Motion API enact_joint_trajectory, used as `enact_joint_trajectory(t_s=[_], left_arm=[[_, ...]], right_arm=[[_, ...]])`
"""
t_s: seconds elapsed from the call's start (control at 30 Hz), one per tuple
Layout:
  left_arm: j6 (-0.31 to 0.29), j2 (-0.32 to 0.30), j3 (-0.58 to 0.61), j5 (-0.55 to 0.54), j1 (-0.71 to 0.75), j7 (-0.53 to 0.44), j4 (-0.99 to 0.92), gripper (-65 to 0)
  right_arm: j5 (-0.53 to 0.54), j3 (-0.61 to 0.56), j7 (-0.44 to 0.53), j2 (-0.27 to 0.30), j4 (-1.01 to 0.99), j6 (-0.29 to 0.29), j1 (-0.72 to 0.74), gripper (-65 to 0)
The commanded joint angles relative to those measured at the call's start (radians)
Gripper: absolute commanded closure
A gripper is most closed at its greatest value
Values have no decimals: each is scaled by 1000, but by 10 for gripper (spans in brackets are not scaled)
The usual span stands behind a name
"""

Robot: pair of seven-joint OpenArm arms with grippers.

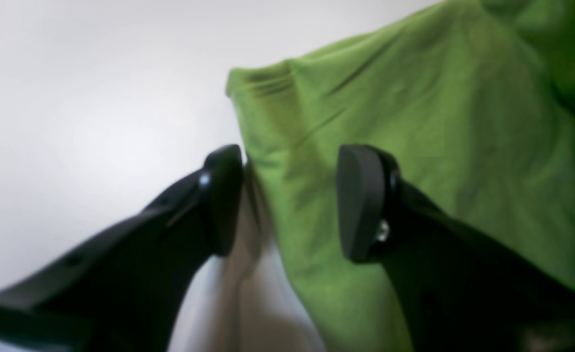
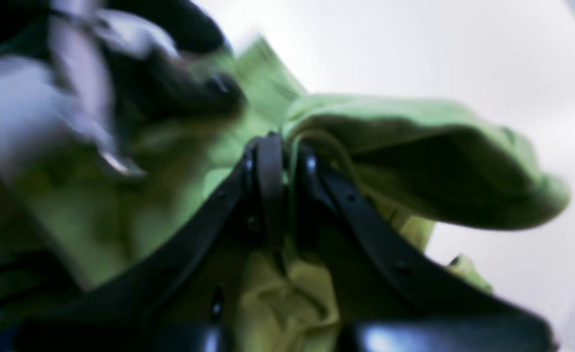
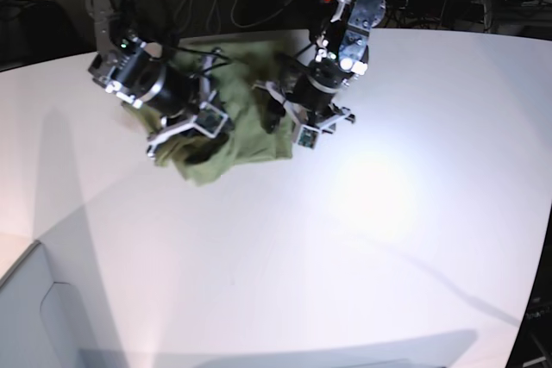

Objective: Fold the T-shirt properly
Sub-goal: 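Lift the strip end with the right gripper and fold it toward the left gripper, then open the right gripper over the bundle and move the left gripper away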

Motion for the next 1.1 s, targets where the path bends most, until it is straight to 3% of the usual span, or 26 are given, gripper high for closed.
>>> enact_joint_trajectory(t_s=[0.0, 0.13, 0.47, 0.57, 0.73, 0.8, 0.87, 1.07], left_arm=[[-2, 0, 3, -4, -1, 21, 11, -303], [-2, 0, 3, -4, 2, 24, 17, -303], [-2, 0, 1, -4, 5, 24, 19, -303], [-2, 0, 1, -4, 8, 24, 19, -304], [-2, -2, 1, -4, 11, 24, 20, -304], [-2, -2, 1, -4, 13, 24, 34, -304], [-2, -2, 1, -2, 30, 25, 57, -304], [-2, -3, 1, 2, 59, 25, 134, -304]], right_arm=[[13, -7, 21, 2, 15, 18, 12, -1], [13, -29, 24, -26, -34, 18, 42, -1], [13, -116, 21, -28, -147, 18, 92, -14], [13, -139, 20, -28, -173, 18, 93, -117], [15, -133, 29, -23, -155, 18, 84, -383], [15, -124, 29, -14, -117, 18, 69, -448], [19, -78, 29, -5, -57, 18, 46, -480], [21, 66, 28, -6, 12, 18, 29, -479]])
